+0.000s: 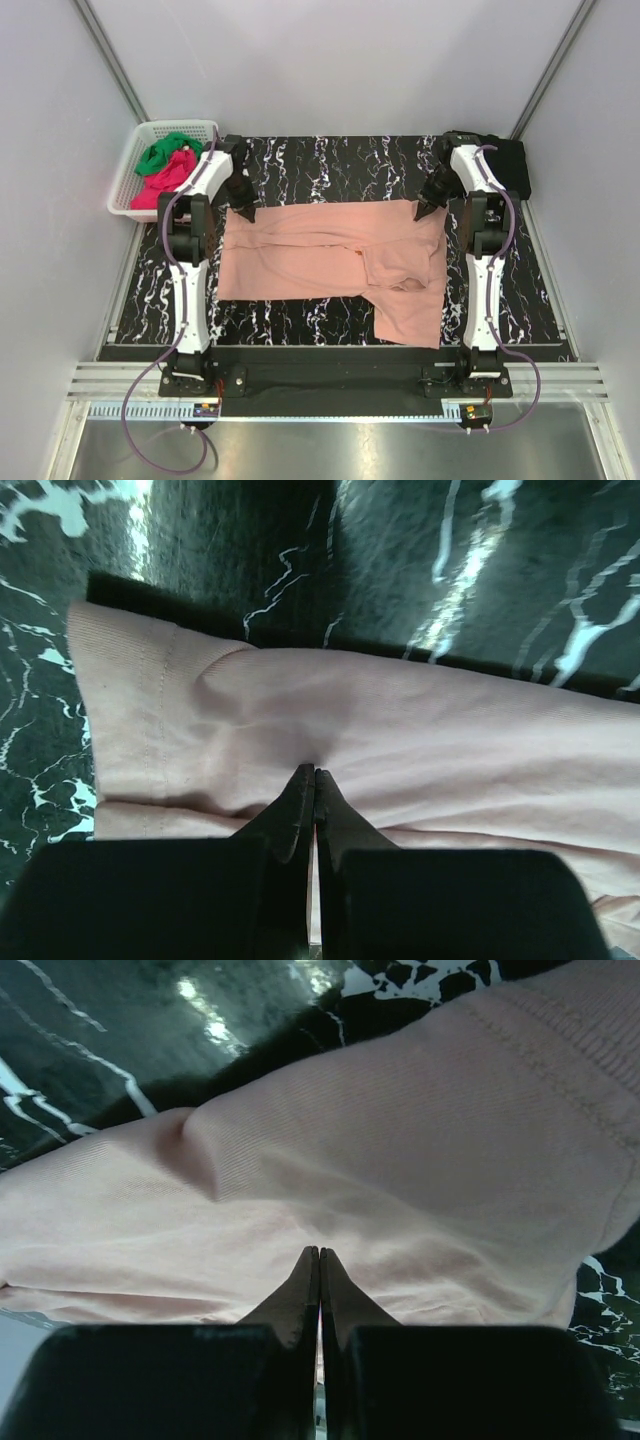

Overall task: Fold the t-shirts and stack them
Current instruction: Fold the tshirt

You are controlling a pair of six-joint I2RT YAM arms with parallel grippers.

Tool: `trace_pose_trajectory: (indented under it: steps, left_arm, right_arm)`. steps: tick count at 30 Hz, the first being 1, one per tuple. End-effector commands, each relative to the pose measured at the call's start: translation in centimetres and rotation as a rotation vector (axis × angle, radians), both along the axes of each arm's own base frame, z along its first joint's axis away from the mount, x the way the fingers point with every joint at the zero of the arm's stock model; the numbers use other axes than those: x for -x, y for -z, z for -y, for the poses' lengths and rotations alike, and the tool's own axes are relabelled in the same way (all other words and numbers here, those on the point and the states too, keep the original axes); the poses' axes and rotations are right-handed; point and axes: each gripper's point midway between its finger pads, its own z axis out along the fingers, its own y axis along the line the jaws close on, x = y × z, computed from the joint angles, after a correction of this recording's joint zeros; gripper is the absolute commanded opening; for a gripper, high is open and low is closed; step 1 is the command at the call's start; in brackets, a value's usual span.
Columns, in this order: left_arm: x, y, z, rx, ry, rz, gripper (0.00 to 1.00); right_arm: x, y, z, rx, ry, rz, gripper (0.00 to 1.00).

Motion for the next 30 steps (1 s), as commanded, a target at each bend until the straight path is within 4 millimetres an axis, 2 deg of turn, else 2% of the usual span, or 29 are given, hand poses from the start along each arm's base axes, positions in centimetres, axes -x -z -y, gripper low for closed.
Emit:
trace_pose_trajectory:
  steps: [1,9,16,17,23,30]
  left_arm:
    - [0.8,1.1,-0.4,-0.015,0.014,-0.035,0.0]
    - [0.0,2.4,-0.9,-0.055,0.029,-0.032,0.0]
    - [-1.3,3.2,-1.3,-0.073,0.03,-0.019,0.0]
    - [-1.3,3.6,-1.3,-0.074,0.03,-0.025,0.0]
    - [-2.5,2.9,-1.3,-0.055,0.016,-0.003,0.0]
    - [-3.9,0.8,-1.5,-0.035,-0.005,0.058,0.0]
  right_arm:
    - [0.7,0.6,0.5,0.022,0.009,-0.046,0.0]
    - [1.0,2.7,0.5,0.022,-0.005,-0.083,0.0]
    - [-0.3,4.0,0.3,0.018,-0.003,-0.078,0.0]
    - [-0.3,4.7,0.2,0.018,-0.005,-0.089,0.0]
    - [-1.7,5.0,-0.3,-0.001,0.007,-0.071,0.0]
    - [-3.3,3.7,-1.1,-0.048,0.034,-0.021,0.0]
